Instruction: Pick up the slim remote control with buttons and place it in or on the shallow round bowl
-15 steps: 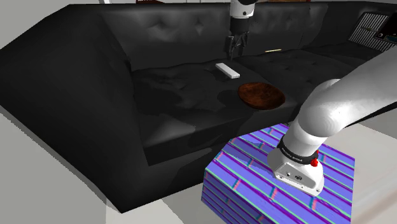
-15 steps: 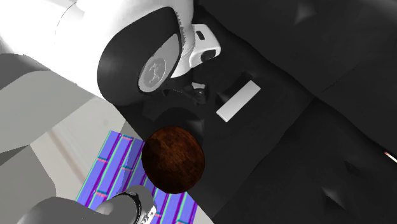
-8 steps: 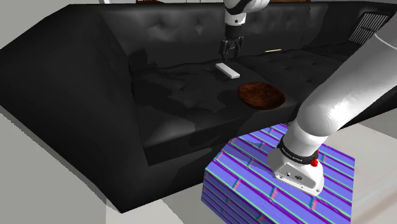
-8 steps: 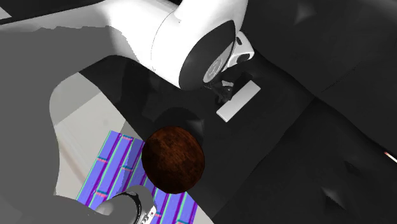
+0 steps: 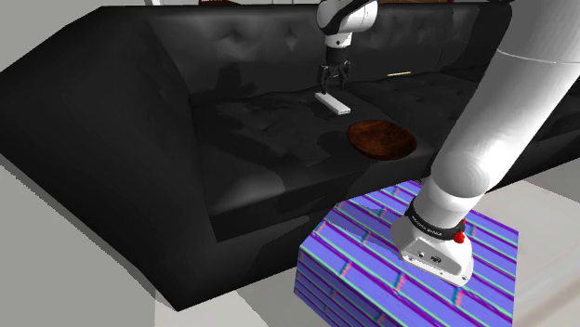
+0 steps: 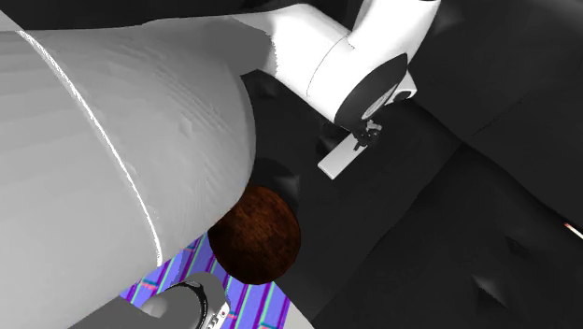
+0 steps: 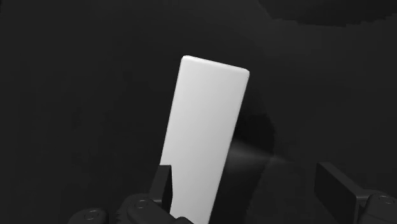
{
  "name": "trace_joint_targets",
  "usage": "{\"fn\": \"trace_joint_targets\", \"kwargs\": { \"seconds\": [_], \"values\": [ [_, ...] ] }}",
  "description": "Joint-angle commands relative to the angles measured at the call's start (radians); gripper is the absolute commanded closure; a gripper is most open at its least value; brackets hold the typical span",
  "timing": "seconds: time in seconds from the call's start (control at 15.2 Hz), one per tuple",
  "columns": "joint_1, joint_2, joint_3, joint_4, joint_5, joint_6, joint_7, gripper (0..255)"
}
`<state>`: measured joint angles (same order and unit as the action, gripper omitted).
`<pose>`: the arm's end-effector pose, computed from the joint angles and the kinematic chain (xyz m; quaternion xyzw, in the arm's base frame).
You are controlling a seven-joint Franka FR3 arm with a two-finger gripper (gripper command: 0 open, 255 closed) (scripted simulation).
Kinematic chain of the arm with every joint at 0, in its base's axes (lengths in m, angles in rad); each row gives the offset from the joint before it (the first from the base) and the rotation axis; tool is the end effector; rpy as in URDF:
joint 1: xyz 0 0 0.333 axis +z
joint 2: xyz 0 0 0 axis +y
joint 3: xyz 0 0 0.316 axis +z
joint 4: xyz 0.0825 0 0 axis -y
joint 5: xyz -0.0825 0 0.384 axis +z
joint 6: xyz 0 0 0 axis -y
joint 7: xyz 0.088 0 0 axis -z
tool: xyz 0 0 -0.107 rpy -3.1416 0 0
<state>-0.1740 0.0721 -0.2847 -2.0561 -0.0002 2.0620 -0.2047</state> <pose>0.4985 -0.2443 0.3981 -0.9914 0.1265 0.0332 0.0006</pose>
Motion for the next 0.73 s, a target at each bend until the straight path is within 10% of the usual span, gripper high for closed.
{"fn": "trace_joint_targets", "kwargs": {
  "seconds": [0.0, 0.66],
  "values": [
    [-0.017, 0.072, -0.012, 0.062, 0.026, 0.004, -0.015, 0],
    [-0.050, 0.212, -0.017, 0.100, 0.080, 0.093, -0.044, 0]
  ]
}}
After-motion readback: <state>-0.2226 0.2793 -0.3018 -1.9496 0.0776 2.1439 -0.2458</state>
